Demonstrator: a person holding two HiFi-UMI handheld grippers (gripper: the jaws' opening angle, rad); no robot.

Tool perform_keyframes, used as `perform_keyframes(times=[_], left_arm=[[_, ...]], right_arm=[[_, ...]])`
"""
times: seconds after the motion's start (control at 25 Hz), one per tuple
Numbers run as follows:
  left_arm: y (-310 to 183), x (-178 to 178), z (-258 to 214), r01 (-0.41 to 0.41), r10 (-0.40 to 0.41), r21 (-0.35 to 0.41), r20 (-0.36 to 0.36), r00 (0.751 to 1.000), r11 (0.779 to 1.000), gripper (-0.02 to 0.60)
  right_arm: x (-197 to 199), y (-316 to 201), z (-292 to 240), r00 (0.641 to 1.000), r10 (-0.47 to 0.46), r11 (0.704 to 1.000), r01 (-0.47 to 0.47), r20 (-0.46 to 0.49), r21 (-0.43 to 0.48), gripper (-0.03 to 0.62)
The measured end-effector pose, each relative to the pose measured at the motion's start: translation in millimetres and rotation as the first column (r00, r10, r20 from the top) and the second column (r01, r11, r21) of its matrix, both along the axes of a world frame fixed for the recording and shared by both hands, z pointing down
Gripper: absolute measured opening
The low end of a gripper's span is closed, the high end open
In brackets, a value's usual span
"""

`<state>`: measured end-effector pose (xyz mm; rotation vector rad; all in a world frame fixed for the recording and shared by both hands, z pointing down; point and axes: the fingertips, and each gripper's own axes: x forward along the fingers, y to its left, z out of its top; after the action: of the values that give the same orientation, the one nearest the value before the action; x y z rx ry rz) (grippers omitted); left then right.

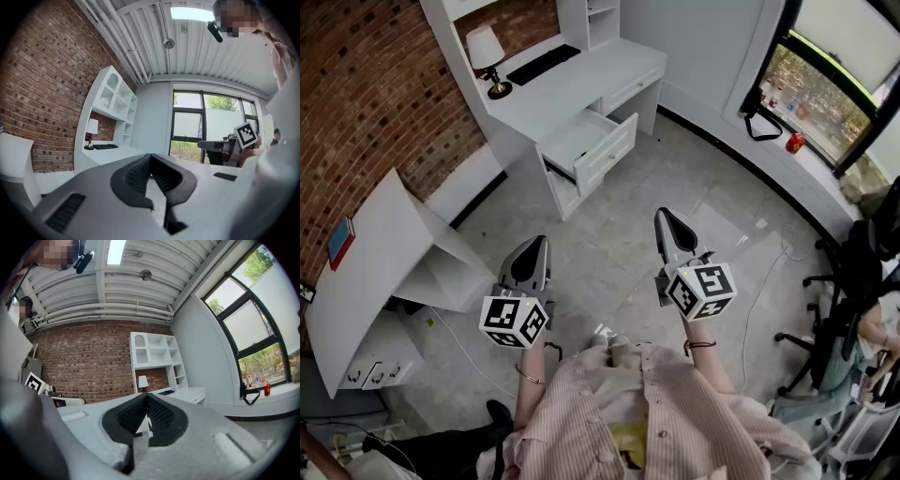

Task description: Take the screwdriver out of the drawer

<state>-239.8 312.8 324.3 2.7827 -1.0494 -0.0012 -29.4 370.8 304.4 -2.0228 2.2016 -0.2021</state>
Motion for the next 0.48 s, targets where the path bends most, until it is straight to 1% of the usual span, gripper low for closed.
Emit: perform_keyframes(times=[0.36,0.48], left_arm=[[-1,13,4,0.011,-0.011,-0.014,0.006,1.000,1.000,0.000],[-2,22,5,0.016,-0.016,-0.016,0.007,1.000,1.000,0.000]], right_arm=[[12,1,1,1.000,-0.001,1.000,0.001,-0.021,0.008,0.005],[21,0,1,1.000,-0.001,1.000,0.002,-0.014,0.014,0.005]])
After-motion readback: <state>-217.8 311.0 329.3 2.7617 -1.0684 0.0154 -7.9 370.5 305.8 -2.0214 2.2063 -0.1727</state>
